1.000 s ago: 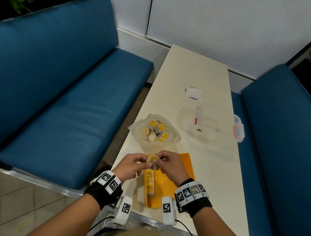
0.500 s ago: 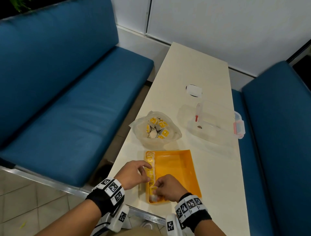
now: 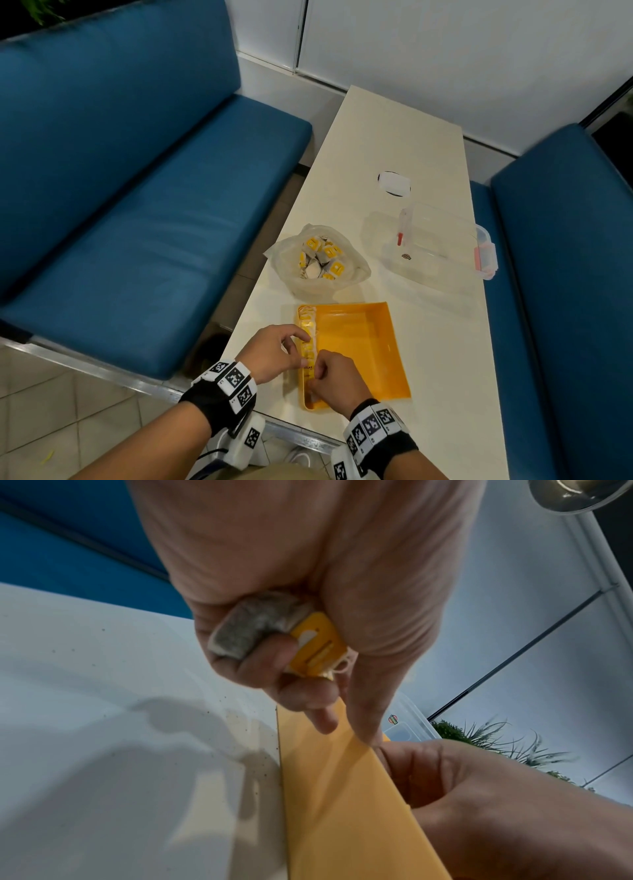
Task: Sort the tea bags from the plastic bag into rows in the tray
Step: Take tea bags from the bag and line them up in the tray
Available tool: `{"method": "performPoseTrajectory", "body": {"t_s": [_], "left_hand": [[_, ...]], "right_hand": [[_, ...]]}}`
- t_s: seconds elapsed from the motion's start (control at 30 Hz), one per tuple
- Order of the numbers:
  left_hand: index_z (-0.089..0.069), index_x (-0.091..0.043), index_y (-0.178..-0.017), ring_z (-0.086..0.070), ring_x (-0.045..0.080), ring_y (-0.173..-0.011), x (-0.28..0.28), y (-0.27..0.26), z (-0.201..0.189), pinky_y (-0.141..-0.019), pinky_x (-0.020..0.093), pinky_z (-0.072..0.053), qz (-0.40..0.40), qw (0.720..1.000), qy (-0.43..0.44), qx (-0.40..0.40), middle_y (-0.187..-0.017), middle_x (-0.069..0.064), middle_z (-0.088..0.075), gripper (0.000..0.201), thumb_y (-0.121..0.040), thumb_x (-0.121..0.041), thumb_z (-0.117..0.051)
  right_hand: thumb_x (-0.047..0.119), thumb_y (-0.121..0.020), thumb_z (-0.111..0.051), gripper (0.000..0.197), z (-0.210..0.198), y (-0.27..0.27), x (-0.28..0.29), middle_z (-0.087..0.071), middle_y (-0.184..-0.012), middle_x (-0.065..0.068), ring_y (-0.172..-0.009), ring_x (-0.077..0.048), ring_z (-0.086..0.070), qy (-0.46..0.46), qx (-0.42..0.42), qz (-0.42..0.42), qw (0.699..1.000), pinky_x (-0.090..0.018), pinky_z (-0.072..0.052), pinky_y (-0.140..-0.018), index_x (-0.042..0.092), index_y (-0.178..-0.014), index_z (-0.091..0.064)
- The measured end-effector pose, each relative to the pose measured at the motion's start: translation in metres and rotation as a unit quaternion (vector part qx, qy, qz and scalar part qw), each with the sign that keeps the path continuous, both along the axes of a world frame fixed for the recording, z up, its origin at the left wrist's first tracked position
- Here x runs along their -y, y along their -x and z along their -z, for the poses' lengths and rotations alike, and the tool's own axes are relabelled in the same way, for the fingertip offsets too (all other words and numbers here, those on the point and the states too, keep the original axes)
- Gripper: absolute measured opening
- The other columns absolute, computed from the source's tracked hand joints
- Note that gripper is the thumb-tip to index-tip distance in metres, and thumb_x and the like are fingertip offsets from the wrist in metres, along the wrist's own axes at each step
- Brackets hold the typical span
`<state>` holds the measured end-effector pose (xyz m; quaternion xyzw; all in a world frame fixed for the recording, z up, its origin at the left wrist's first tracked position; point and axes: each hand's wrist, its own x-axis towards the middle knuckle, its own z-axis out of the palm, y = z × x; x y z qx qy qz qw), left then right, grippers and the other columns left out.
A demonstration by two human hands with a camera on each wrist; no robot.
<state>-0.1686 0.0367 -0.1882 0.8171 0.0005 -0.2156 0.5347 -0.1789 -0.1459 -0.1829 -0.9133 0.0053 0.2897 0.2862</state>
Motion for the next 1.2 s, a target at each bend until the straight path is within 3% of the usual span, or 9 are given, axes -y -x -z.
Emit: {"method": "performPoseTrajectory", "body": {"t_s": [0.13, 0.27, 0.5, 0.6, 0.73, 0.83, 0.9, 1.0, 1.2], "left_hand": [[-0.072, -0.034, -0.105, -0.068, 0.005, -0.078, 0.0, 0.0, 0.001, -0.082, 0.02, -0.052, 0.001, 1.0, 0.002, -0.007, -0.079, -0.001, -0.073, 0.035, -0.076, -0.021, -0.087], [-0.072, -0.034, -0.104, -0.069, 0.006, -0.079, -0.001, -0.001, 0.003, -0.081, 0.019, -0.051, 0.0, 1.0, 0.011, -0.011, -0.081, 0.002, -0.074, 0.035, -0.076, -0.019, -0.087], [-0.071, -0.036, -0.104, -0.066, 0.001, -0.08, -0.002, -0.003, 0.006, -0.081, 0.02, -0.05, 0.007, 1.0, 0.002, -0.014, -0.082, -0.001, -0.074, 0.035, -0.077, -0.02, -0.086], [-0.069, -0.04, -0.113, -0.066, 0.004, -0.074, -0.003, -0.001, 0.005, -0.078, 0.024, -0.052, -0.002, 1.0, 0.012, -0.017, -0.084, 0.0, -0.071, 0.034, -0.083, -0.033, -0.082], [-0.055, -0.039, -0.129, -0.057, 0.017, -0.058, -0.006, 0.001, -0.016, -0.049, 0.026, -0.04, -0.1, 0.979, 0.137, -0.113, -0.094, 0.011, -0.073, 0.035, -0.1, -0.057, -0.047], [-0.052, -0.042, -0.13, -0.054, 0.02, -0.058, -0.01, 0.003, -0.029, -0.045, 0.025, -0.027, -0.125, 0.942, 0.246, -0.19, -0.103, 0.012, -0.071, 0.049, -0.098, -0.071, -0.028], [-0.054, -0.039, -0.133, -0.053, 0.022, -0.058, -0.01, 0.0, -0.028, -0.043, 0.024, -0.026, -0.126, 0.922, 0.297, -0.213, -0.112, 0.019, -0.068, 0.061, -0.094, -0.076, -0.027], [-0.055, -0.034, -0.136, -0.047, 0.024, -0.055, -0.008, -0.004, -0.026, -0.042, 0.022, -0.027, -0.119, 0.903, 0.344, -0.227, -0.107, 0.018, -0.068, 0.07, -0.09, -0.08, -0.028], [-0.059, -0.03, -0.134, -0.043, 0.022, -0.055, -0.009, -0.007, -0.03, -0.041, 0.022, -0.031, -0.111, 0.905, 0.345, -0.221, -0.097, 0.013, -0.067, 0.069, -0.094, -0.076, -0.027]], "right_hand": [[0.007, -0.066, -0.075, 0.025, -0.003, 0.001, 0.0, -0.05, -0.08, 0.006, -0.067, -0.011, -0.049, 0.038, -0.01, -0.071, 0.997, -0.023, -0.038, -0.053, 0.019, -0.075, -0.055], [0.008, -0.068, -0.077, 0.027, 0.004, 0.001, -0.001, -0.05, -0.094, 0.002, -0.081, -0.018, -0.053, 0.058, -0.002, -0.083, 0.995, -0.02, -0.035, -0.054, 0.023, -0.08, -0.057], [0.01, -0.081, -0.063, 0.014, 0.005, -0.002, -0.007, -0.054, -0.103, -0.005, -0.09, -0.023, -0.057, 0.066, 0.031, -0.082, 0.994, -0.036, -0.051, -0.077, 0.021, -0.088, -0.06], [0.017, -0.084, -0.062, 0.013, 0.004, -0.001, -0.005, -0.053, -0.105, -0.003, -0.093, -0.023, -0.057, 0.071, 0.037, -0.093, 0.992, -0.037, -0.051, -0.08, 0.021, -0.095, -0.062], [0.028, -0.088, -0.065, 0.013, -0.014, -0.009, -0.002, -0.051, -0.098, 0.005, -0.089, -0.014, -0.056, 0.027, 0.089, -0.068, 0.993, -0.025, -0.044, -0.074, 0.026, -0.1, -0.065], [0.025, -0.088, -0.069, 0.008, -0.037, -0.018, -0.008, -0.051, -0.088, 0.01, -0.078, -0.006, -0.053, -0.077, 0.125, -0.034, 0.989, -0.019, -0.043, -0.071, 0.03, -0.094, -0.068], [0.022, -0.086, -0.072, 0.01, -0.049, -0.021, -0.017, -0.053, -0.086, 0.009, -0.075, -0.004, -0.053, -0.138, 0.116, -0.031, 0.983, -0.02, -0.047, -0.073, 0.03, -0.091, -0.07], [0.019, -0.08, -0.075, 0.017, -0.058, -0.023, -0.029, -0.059, -0.094, 0.003, -0.074, -0.003, -0.052, -0.158, 0.088, -0.051, 0.982, -0.02, -0.047, -0.073, 0.025, -0.096, -0.074], [0.021, -0.081, -0.074, 0.01, -0.051, -0.024, -0.036, -0.06, -0.096, 0.004, -0.074, 0.001, -0.047, -0.136, 0.1, -0.077, 0.983, -0.016, -0.037, -0.07, 0.024, -0.09, -0.073]]}}
